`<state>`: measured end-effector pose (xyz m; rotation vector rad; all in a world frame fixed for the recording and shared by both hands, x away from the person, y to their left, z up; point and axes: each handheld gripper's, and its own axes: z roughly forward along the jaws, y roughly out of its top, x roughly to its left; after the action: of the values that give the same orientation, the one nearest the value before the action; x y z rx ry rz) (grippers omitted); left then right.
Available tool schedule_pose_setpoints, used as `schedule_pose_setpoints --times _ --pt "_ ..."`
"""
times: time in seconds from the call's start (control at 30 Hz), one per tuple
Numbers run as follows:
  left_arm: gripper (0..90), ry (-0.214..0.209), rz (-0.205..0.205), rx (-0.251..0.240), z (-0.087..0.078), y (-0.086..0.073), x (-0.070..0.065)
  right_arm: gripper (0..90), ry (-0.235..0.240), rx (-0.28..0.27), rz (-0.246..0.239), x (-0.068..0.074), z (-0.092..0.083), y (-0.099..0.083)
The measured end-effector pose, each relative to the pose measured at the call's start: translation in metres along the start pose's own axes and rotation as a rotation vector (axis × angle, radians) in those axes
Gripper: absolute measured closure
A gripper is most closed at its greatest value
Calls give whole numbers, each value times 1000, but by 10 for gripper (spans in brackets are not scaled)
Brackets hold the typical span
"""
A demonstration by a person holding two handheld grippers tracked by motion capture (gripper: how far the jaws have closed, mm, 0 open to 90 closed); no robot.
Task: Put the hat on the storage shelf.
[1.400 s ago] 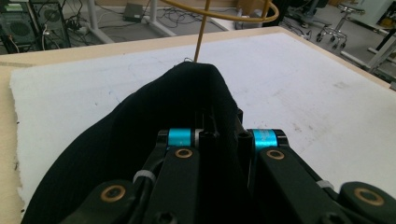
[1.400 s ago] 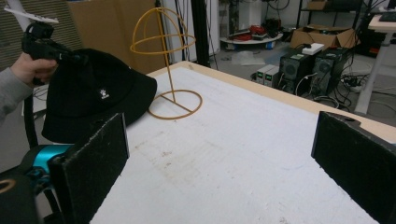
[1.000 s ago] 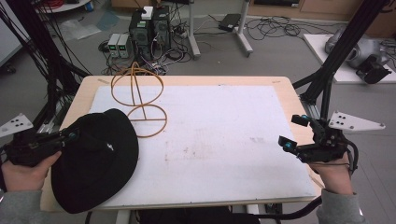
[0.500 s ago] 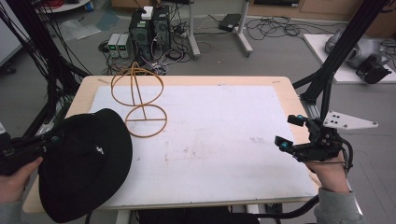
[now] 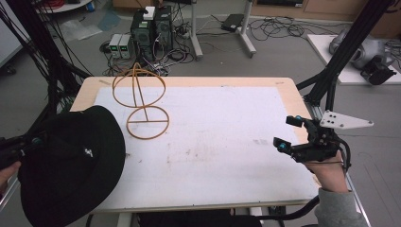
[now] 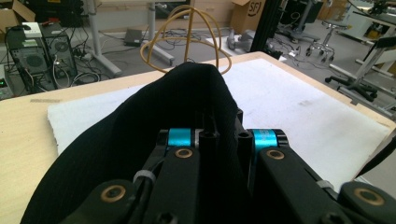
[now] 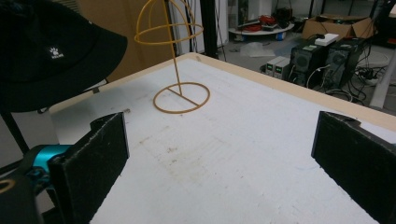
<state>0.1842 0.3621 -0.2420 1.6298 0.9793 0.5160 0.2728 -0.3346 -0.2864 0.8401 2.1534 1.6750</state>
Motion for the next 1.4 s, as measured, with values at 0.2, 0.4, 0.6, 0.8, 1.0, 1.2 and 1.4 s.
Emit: schedule_pose_setpoints --times 0.2,0.4,0.6,0.8,1.0,1.2,1.4 --pt "853 -46 -10 -7 -6 15 -1 31 7 7 -1 -1 3 -1" --pt "853 -67 2 3 -10 34 -3 31 17 7 3 -1 2 -1" --pt "853 -80 13 4 -15 47 -8 31 25 -4 1 1 1 2" --pt "853 -98 16 -7 -17 63 -10 31 31 8 -1 3 3 2" --pt "853 -118 4 -17 -20 74 -8 31 33 5 -9 5 4 3" --pt "852 -113 14 -6 -20 87 -9 31 34 -9 -22 6 3 3" --pt "852 -108 24 -5 -17 93 -11 31 46 -9 -40 9 4 3"
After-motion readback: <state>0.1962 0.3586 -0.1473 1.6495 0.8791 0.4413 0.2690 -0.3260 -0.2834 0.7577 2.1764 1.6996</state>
